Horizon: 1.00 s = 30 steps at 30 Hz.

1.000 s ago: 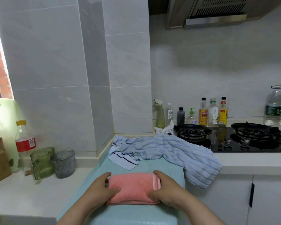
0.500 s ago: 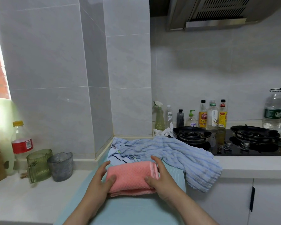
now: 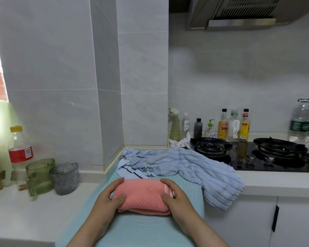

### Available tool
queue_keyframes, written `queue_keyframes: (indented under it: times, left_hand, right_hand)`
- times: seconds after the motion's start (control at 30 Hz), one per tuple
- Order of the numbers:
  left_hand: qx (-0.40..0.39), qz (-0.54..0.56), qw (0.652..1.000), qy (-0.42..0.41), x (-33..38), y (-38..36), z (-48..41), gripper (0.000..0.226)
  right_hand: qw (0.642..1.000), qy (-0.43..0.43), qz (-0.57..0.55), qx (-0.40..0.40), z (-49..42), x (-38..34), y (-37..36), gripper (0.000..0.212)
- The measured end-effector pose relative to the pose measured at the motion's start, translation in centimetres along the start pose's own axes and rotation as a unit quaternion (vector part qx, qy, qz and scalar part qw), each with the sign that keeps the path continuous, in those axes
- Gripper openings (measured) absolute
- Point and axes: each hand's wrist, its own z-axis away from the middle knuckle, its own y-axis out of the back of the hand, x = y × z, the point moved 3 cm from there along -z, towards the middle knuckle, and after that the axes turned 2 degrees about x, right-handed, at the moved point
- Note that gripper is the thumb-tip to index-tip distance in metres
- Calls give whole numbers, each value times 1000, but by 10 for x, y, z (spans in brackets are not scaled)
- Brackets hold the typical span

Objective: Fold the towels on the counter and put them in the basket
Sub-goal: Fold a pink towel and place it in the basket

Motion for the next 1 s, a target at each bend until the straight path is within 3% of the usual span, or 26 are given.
queue_keyframes:
  times: [0.3, 0.43, 0.6, 0.73, 0.87, 1.0]
  left_hand:
    - [5, -21, 1000, 1, 1, -4, -3, 31]
    - [23, 28, 998, 49, -4, 0, -7, 36]
    - [32, 71, 996, 41, -2, 2, -5, 28]
    - [28, 88, 994, 54, -2, 4, -6, 26]
    - [26, 97, 993, 65, -5, 6, -6, 28]
    - [29, 120, 989, 88, -2, 5, -6, 30]
  right_hand:
    - [999, 8, 49, -9, 2, -7, -1, 47]
    - [1000, 7, 24, 2, 2, -7, -1, 51]
    - [1000, 16, -2, 20, 1, -6, 4, 39]
    - [996, -25, -81, 5, 2, -8, 6, 39]
    - [994, -61, -82, -27, 9, -17, 9, 55]
    - [996, -49, -65, -31, 10, -23, 9, 58]
